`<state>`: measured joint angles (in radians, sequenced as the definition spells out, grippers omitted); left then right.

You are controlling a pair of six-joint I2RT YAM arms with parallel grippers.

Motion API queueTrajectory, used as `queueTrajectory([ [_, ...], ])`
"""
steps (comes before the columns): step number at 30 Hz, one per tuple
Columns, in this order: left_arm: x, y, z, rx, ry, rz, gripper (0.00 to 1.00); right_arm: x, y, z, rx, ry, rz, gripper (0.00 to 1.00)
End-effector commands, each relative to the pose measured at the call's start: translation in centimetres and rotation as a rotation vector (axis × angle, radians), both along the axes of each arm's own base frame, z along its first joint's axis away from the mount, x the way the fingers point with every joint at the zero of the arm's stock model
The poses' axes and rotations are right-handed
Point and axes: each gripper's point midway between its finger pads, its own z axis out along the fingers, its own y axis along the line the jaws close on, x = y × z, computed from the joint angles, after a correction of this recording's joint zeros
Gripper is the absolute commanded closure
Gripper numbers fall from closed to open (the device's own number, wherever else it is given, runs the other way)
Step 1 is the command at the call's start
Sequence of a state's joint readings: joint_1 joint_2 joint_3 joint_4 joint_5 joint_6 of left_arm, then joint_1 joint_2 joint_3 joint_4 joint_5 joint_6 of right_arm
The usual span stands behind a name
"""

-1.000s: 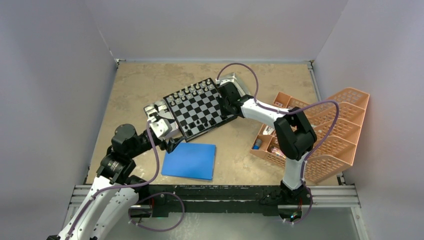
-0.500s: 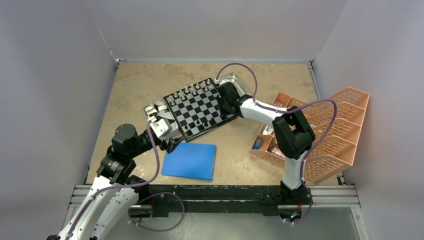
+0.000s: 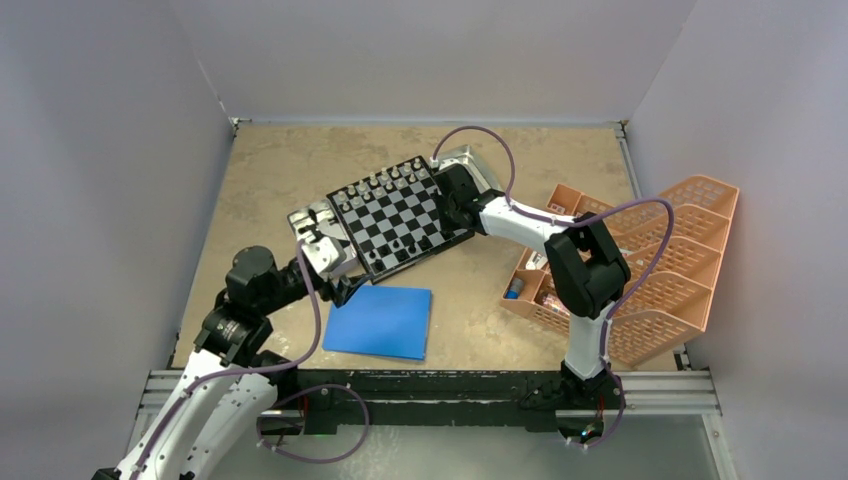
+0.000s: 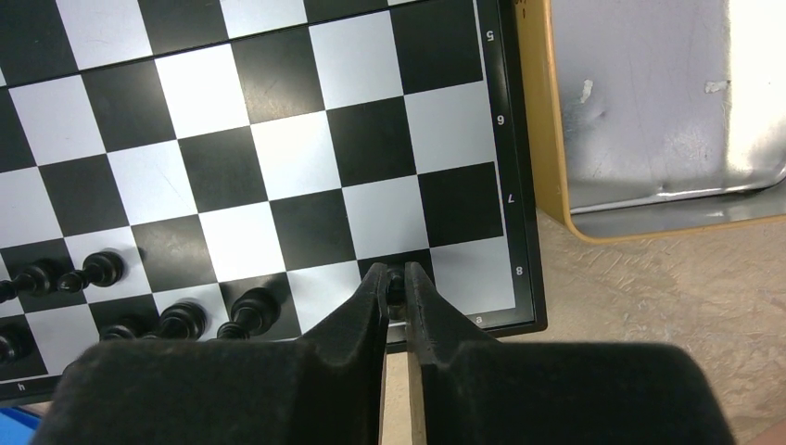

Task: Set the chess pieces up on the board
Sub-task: Place the chess piece on the chessboard.

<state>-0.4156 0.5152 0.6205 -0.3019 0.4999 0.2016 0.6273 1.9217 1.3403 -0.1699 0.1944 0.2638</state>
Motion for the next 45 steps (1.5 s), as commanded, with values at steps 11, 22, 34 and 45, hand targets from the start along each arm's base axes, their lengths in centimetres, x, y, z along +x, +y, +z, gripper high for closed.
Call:
queueTrajectory([
  [11, 0.6, 0.0, 1.9, -0.006, -0.04, 0.013, 0.27, 0.4, 0.0, 0.4, 0.02, -0.007, -0.025, 0.82],
  [22, 0.6, -0.1, 1.8, -0.002, -0.041, 0.006, 0.27, 0.8, -0.1, 0.6, 0.003, -0.018, -0.037, 0.84],
  [34, 0.5, -0.2, 1.5, 0.004, -0.029, 0.001, 0.27, 0.3, -0.3, 0.2, -0.003, -0.004, -0.024, 0.82],
  [45, 1.1, 0.1, 1.5, -0.017, -0.002, 0.044, 0.26, 0.6, -0.4, 1.3, 0.013, -0.021, -0.065, 0.67],
])
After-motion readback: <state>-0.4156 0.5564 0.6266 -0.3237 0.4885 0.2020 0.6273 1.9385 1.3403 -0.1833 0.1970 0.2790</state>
